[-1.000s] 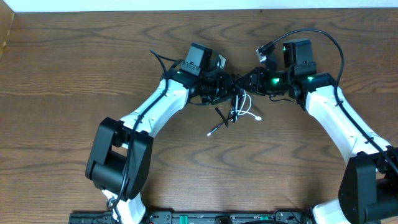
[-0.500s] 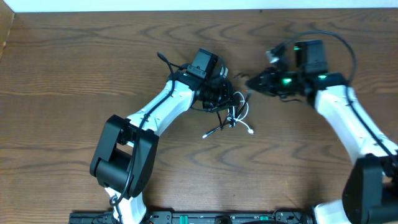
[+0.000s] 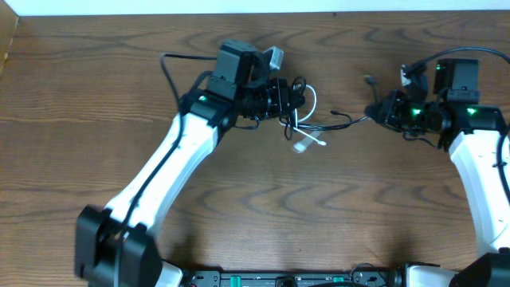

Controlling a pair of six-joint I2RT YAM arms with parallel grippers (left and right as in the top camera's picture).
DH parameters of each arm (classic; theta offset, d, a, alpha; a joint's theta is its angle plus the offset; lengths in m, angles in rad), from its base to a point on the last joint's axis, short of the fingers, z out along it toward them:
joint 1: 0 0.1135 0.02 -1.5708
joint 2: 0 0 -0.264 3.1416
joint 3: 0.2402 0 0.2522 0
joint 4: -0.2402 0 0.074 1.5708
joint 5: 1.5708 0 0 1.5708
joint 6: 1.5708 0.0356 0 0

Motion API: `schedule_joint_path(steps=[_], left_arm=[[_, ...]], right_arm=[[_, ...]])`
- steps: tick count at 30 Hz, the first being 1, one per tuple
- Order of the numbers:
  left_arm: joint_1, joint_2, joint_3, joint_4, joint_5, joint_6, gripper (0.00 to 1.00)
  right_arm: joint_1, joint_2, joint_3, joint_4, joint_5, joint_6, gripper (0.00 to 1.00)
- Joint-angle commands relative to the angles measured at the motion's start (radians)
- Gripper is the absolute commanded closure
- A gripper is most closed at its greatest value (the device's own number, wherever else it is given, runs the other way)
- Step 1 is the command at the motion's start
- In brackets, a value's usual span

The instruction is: Untangle cables

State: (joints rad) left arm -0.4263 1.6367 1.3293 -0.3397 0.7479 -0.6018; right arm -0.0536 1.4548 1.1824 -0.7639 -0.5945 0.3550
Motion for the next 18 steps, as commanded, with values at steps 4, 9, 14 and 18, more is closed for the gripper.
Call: schedule_joint_path(steps=[4,9,14,18], left_arm=[[0.003,-0.130,-0.003,0.016,0.028,-0.037,0.93],[0.005,-0.159,-0.003,0.049,0.079,-0.074,0.93],[0.040,-0.161,-0.002,0.212,0.287,-0.073,0.93],[0.068,-0.161,-0.002,0.268,0.387,-0.068,0.93]], right_arm=[[0.111,-0.002,0.006,0.103,0.019,0.082,0.99],[0.210,-0.002,0.006,0.222,0.016,0.149,0.97],[0.215,-0.004,0.007,0.285,-0.096,0.080,0.50],[0.165,-0.014,0.007,0.385,-0.307,0.048,0.41]])
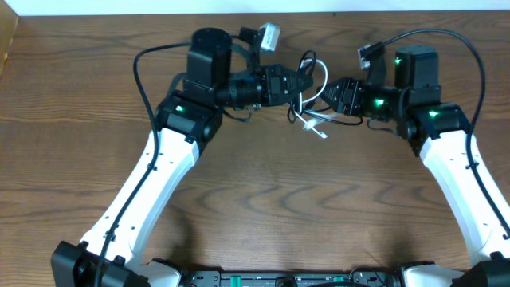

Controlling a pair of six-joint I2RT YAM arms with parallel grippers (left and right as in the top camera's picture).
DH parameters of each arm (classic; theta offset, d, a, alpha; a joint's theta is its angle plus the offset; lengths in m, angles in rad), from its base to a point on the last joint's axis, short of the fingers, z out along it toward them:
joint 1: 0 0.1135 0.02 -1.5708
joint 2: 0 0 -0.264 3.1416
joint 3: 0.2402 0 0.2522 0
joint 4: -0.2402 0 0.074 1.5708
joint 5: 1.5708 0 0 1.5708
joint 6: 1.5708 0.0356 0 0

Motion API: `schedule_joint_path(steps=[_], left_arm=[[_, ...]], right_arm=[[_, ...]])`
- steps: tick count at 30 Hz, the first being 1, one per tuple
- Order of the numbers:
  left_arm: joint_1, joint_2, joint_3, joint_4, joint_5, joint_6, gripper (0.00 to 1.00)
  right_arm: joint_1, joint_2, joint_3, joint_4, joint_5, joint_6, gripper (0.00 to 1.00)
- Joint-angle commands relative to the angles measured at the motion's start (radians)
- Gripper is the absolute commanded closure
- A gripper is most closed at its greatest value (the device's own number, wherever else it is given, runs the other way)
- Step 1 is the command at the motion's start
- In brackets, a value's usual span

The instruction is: Untangle cables

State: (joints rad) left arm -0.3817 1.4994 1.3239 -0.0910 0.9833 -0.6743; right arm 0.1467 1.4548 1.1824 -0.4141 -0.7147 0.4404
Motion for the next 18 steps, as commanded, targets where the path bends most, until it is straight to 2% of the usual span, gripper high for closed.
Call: schedule_joint_path(steps=[1,8,12,18], left_arm=[[0.027,-0.023,0.003,0.018,0.159,0.008,0.92],[0.030,-0.022,0.003,0.018,0.156,0.008,0.93],[0.030,-0.018,0.003,0.018,0.134,0.008,0.93],[0.030,-0.016,0.003,-0.029,0.122,0.050,0.93]], right_arm=[[-0.044,-0.015,0.007,0.056,-0.217,-0.037,0.41],[-0.034,-0.016,0.007,0.104,-0.253,-0.026,0.43],[-0.021,-0.017,0.007,0.068,-0.171,-0.001,0.44],[-0.086,-0.017,0.007,0.127,-0.219,0.081,0.44]])
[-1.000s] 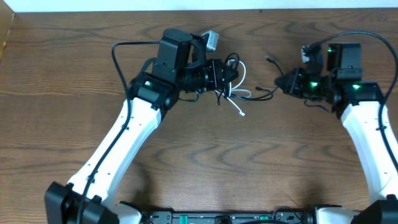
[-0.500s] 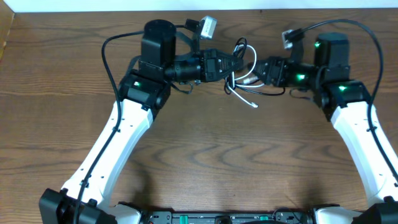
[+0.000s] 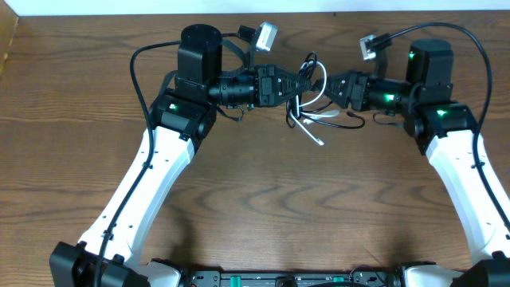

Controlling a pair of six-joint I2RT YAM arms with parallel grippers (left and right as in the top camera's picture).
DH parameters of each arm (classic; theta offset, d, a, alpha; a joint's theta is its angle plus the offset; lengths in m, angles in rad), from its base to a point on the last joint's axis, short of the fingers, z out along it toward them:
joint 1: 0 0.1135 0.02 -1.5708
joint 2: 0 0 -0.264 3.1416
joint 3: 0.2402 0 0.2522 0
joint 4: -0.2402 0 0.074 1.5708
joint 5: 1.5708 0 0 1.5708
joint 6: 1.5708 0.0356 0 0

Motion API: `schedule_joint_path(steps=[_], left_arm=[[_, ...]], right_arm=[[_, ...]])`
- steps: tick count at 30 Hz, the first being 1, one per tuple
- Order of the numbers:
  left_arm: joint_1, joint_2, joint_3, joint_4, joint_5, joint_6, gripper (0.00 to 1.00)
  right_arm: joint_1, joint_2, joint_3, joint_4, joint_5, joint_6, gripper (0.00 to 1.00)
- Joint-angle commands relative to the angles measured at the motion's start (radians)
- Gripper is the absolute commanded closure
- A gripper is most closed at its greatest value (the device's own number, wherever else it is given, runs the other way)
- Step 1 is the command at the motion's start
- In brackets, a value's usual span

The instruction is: Untangle cables

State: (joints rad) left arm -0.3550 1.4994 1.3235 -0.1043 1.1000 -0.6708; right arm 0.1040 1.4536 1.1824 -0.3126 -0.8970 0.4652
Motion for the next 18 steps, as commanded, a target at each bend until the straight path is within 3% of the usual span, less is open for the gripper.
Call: schedule_joint_path(steps=[1,8,13,18], left_arm=[[0.003,-0.016,0.003,-0.026,-0.002,0.050,0.93],[0.003,-0.016,0.003,-0.083,-0.080,0.050,0.92],[0.003,-0.015,0.003,-0.097,-0.100,0.050,0.93],[0.003,-0.014,0.003,-0.114,-0.099,0.054,0.93]], right_arm=[[-0.062,-0.016,0.007,0.027,-0.037,0.071,0.44],[-0.124,-0.015,0.007,-0.017,-0.066,0.079,0.43],[-0.027,-0.013,0.007,-0.017,-0.065,-0.008,0.43],[0.054,0.002,0.007,-0.054,0.102,-0.005,0.46]])
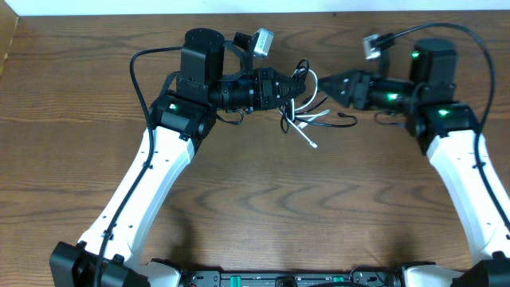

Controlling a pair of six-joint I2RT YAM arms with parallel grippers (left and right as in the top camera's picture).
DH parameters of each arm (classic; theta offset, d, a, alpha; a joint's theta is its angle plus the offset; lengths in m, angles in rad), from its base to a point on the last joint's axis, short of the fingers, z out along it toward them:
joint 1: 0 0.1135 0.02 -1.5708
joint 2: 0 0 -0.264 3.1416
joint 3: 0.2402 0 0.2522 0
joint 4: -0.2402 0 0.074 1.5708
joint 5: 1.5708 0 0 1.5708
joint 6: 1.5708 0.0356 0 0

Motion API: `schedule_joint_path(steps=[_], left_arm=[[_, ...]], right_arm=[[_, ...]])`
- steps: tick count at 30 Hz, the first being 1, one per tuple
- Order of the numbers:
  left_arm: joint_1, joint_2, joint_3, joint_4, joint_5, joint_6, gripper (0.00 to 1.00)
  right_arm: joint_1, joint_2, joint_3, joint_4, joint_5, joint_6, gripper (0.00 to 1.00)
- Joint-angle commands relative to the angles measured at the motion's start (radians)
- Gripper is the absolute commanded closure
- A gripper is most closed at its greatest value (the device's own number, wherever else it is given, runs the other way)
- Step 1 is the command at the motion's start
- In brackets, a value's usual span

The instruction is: Untangle cables

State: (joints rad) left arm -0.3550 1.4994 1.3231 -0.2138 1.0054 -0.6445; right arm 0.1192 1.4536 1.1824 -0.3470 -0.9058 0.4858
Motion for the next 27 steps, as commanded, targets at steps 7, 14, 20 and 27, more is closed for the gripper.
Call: schedule_joint_path(steps=[7,14,20,27], left_arm=[[0.003,-0.014,0.003,-0.010,-0.005,0.027,0.93],[0.003,-0.014,0.003,-0.010,-0.003,0.027,0.93],[0.009,-0.014,0.003,-0.010,-0.004,0.035,0.93],[0.013,-0.014,0.003,-0.016,-0.006,0.048,0.93]], right_arm=[[0.114,0.087,0.007,-0.156,0.484,0.026,0.53],[0.089,0.167,0.007,-0.207,0.616,0.026,0.55],[0.025,0.177,0.007,-0.385,0.949,0.021,0.55],[-0.060,0.172,0.013,-0.414,0.793,-0.131,0.53]])
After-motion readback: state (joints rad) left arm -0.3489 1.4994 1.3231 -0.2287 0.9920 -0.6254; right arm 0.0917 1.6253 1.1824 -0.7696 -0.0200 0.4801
